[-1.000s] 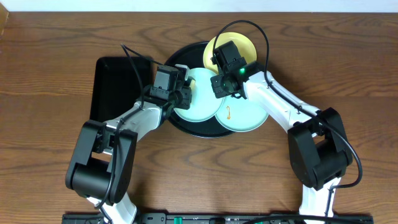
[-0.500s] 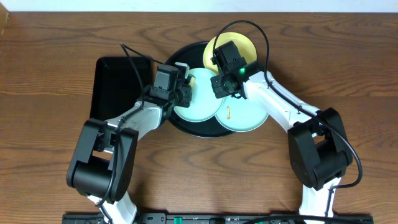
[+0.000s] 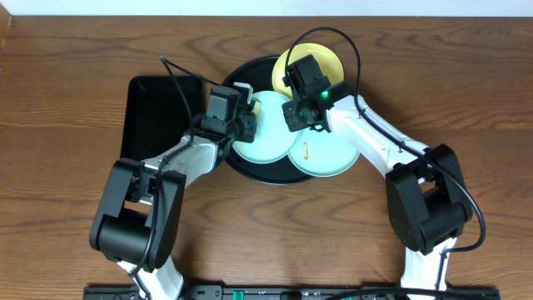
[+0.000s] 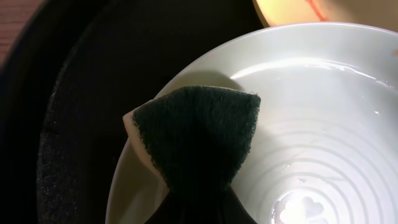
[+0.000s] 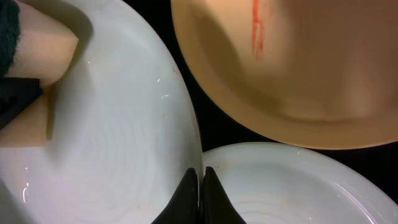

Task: Clean dirty plates on tray and stack at the side
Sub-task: 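Scrub the mint plate surface with the sponge in left gripper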

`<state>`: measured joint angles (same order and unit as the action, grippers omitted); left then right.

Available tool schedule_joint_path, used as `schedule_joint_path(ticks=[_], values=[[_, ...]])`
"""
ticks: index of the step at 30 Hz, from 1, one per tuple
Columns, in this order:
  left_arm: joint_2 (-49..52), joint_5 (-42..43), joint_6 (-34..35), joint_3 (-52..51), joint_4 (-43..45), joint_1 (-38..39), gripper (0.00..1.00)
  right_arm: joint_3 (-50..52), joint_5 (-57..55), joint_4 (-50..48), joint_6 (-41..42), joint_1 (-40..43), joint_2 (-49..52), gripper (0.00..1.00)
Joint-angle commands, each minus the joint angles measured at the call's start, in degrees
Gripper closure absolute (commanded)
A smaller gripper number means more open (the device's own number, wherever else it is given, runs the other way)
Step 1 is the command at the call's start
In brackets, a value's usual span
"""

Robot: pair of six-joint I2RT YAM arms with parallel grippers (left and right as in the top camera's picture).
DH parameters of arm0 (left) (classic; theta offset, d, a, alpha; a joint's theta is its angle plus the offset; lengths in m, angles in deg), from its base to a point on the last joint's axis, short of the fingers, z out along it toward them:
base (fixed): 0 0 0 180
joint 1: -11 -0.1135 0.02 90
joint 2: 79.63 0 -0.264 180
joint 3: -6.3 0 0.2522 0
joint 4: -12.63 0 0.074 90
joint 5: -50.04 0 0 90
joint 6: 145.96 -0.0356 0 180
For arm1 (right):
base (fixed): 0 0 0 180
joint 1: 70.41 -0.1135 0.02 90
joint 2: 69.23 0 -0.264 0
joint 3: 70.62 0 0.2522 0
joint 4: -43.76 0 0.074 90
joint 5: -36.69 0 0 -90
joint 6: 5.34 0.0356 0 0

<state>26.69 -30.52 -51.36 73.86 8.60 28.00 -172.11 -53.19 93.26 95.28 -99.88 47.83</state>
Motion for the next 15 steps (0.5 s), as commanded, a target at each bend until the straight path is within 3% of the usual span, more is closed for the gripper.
schedule_joint_path(ticks=[1, 15], values=[[1.16, -1.6, -0.52, -0.72, 0.31, -0.2, 0.92, -1.07, 3.17, 0.26, -1.79, -0.17, -2.21, 0.99], [1.18, -1.6, -0.52, -0.72, 2.01, -0.2, 0.92, -1.07, 3.19, 2.21, -1.95, -0.2, -2.21, 0.99]])
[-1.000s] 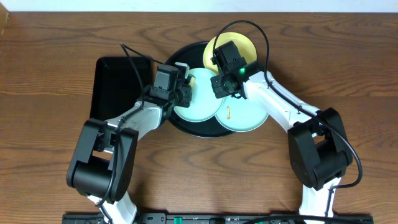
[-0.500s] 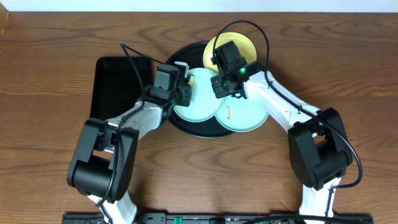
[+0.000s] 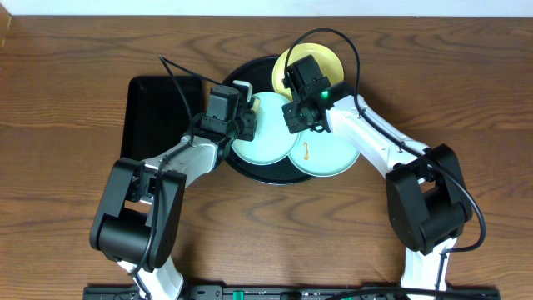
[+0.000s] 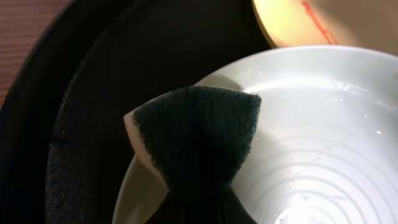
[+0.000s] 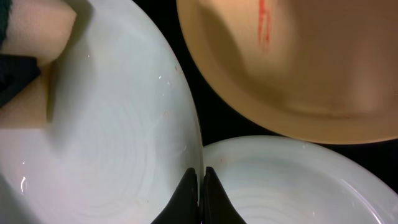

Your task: Clean dirty plates on tray and stack at the side

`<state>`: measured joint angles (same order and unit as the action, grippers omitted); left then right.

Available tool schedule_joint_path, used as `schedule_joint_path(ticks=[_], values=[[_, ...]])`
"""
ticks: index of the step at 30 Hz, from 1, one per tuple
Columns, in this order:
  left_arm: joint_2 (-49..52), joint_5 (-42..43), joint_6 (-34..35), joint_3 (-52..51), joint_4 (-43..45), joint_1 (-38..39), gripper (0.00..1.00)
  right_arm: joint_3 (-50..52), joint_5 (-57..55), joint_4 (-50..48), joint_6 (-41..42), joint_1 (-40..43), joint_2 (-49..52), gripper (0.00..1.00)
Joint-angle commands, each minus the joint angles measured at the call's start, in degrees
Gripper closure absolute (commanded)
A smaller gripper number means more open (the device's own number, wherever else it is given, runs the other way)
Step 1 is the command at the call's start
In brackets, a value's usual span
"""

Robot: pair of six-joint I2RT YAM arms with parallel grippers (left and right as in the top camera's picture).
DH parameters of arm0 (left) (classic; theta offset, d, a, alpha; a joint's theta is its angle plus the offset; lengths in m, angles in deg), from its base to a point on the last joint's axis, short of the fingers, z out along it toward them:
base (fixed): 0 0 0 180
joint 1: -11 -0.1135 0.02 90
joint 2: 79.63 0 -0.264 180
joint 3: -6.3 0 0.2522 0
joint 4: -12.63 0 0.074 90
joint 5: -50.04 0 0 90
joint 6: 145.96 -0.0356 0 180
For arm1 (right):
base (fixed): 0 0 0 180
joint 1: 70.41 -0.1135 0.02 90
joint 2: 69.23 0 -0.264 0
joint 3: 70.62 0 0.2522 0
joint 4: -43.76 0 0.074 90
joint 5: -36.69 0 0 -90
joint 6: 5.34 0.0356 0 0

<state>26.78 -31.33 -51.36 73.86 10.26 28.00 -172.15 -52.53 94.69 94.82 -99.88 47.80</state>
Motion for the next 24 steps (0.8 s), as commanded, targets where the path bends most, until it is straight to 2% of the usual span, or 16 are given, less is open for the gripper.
schedule_joint_path(ticks=[1, 14, 24], values=[[1.09, -0.79, -0.52, -0.72, 0.35, -0.2, 0.92, -1.03, 2.54, 0.96, -1.49, -0.2, -2.19, 0.99], [5.2, -0.81, -0.52, -0.7, 3.28, -0.24, 0.92, -1.03, 2.51, 1.44, -1.75, -0.17, -2.19, 0.99], [0.85, -2.01, -0.57, -0.7, 10.43, -0.31, 0.92, -1.03, 2.51, 1.42, -3.23, -0.17, -2.19, 0.99]])
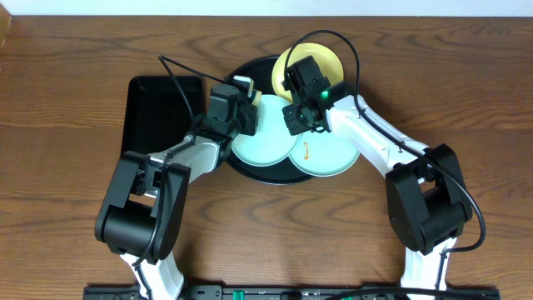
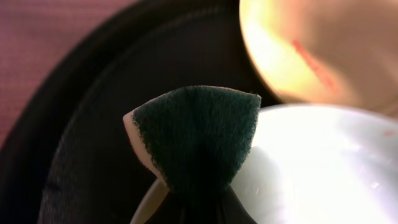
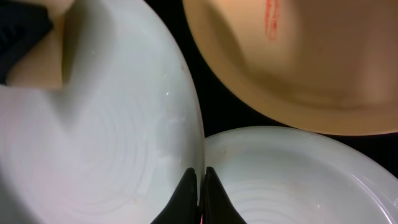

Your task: Clean dirty plates on tray and stack at the side

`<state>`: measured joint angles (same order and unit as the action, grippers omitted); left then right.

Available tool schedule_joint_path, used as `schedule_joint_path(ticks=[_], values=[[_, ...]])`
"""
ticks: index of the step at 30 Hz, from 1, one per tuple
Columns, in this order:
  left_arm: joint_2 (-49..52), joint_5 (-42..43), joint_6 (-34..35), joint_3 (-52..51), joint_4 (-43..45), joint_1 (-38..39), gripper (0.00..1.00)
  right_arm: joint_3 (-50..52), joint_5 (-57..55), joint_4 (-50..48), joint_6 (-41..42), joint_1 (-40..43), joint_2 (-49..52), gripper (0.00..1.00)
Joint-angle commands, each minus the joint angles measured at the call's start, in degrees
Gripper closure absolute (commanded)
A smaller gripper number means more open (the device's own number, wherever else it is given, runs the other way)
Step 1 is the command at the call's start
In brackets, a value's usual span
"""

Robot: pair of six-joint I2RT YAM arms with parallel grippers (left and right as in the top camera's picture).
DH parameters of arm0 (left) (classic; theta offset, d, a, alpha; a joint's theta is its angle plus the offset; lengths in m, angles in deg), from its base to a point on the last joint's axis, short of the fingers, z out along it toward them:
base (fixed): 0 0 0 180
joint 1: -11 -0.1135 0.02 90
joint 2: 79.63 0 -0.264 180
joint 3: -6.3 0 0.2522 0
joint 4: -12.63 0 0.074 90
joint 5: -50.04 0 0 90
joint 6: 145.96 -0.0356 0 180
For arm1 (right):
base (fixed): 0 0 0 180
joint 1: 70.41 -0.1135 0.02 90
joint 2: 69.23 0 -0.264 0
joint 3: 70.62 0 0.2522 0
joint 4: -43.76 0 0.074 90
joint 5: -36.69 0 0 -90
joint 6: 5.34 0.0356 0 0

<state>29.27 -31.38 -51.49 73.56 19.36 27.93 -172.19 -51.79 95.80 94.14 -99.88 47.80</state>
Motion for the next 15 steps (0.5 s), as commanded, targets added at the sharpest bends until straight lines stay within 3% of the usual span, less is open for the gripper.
schedule_joint_path(ticks=[1, 5, 8, 15], values=[[-1.64, -3.52, -0.44, -0.39, 1.84, -0.24, 0.92, -0.98, 1.77, 0.31, -2.56, -0.17, -2.19, 0.99], [-2.34, -10.25, -0.44, -0.31, 6.38, -0.7, 0.92, -0.98, 1.77, 0.28, -2.56, -0.17, -2.19, 0.99], [-5.64, -10.78, -0.09, 0.26, 6.99, -2.01, 0.92, -0.98, 1.75, 0.26, -2.75, -0.17, -2.19, 0.99], [-21.62, -10.75, 5.01, 0.37, 0.37, -6.75, 0.92, -1.03, 1.7, -1.84, -2.78, -0.11, -2.19, 0.99]])
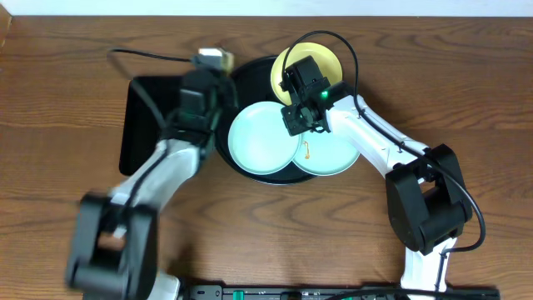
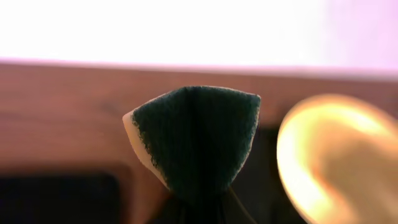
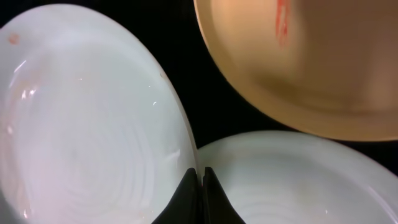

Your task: Clean dirty plates on tray and stack at the side

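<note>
A round black tray (image 1: pixel 250 171) carries three plates. My right gripper (image 3: pixel 199 171) is shut on the right rim of the left mint plate (image 3: pixel 93 124), which shows a small stain near its far edge. The right mint plate (image 1: pixel 331 157) bears an orange smear. At the back lies the yellow plate (image 3: pixel 323 68) with a red streak. My left gripper (image 2: pixel 199 210) is shut on a sponge (image 2: pixel 196 137), green scouring side toward the camera. It is raised off the plates, and in the overhead view the left gripper (image 1: pixel 205 73) is blurred beyond the tray's left rim.
A black rectangular tray (image 1: pixel 150 125) lies on the wooden table left of the round tray, partly under my left arm. Cables arc over the back of the table. Both arms reach in from the near edge.
My left gripper has lifted the sponge off the left mint plate and now sits up and to the left, past the round tray's rim. The right gripper still pinches that plate's rim.
The sponge rested on the left part of the mint plate while my right gripper held its rim. It then stood nearer the plate's far edge, then at the far edge by the yellow plate. Now it is off the plate.
</note>
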`<state>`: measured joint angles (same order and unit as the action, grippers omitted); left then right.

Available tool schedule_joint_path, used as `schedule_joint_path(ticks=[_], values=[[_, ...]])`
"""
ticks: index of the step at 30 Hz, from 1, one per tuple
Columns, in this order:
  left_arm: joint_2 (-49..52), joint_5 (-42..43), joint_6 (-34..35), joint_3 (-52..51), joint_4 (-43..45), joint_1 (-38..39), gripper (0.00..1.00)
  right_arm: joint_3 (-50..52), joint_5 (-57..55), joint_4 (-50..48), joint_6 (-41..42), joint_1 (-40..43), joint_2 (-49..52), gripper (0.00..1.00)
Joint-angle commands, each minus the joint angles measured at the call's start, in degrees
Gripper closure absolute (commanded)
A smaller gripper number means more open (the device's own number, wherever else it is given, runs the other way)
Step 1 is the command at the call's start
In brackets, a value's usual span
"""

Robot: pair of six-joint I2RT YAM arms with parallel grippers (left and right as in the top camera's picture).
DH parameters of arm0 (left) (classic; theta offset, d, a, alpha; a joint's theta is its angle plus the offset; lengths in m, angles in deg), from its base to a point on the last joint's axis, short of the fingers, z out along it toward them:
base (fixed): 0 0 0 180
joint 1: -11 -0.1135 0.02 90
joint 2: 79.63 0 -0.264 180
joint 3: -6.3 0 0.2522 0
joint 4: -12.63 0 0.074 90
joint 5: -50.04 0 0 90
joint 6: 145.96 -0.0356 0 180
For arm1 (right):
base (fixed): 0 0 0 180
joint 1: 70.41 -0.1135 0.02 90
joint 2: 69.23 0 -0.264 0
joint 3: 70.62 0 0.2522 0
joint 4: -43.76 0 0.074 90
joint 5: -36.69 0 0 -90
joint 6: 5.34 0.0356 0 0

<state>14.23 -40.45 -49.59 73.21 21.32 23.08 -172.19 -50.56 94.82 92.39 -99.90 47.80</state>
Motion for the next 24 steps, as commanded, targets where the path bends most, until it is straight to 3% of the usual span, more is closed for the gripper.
schedule_joint_path(ticks=[1, 9, 16, 24], values=[[-8.96, -1.68, 3.89, 0.72, -3.61, -2.86, 0.92, -1.11, 0.28, -1.64, -1.01, -0.04, -2.19, 0.99], [-22.14, -1.25, 8.66, 0.72, -23.96, -12.63, 0.92, -7.85, -6.82, 1.51, -4.72, -0.33, -2.23, 0.99], [-22.16, 15.69, 9.73, 0.72, -31.32, -16.02, 0.92, -11.63, -8.2, 4.83, -5.14, -0.63, -2.27, 0.99], [-21.73, 16.15, 18.47, 0.72, -40.13, -18.14, 0.92, -14.86, -13.9, 4.9, -11.58, -2.19, -2.27, 0.99]])
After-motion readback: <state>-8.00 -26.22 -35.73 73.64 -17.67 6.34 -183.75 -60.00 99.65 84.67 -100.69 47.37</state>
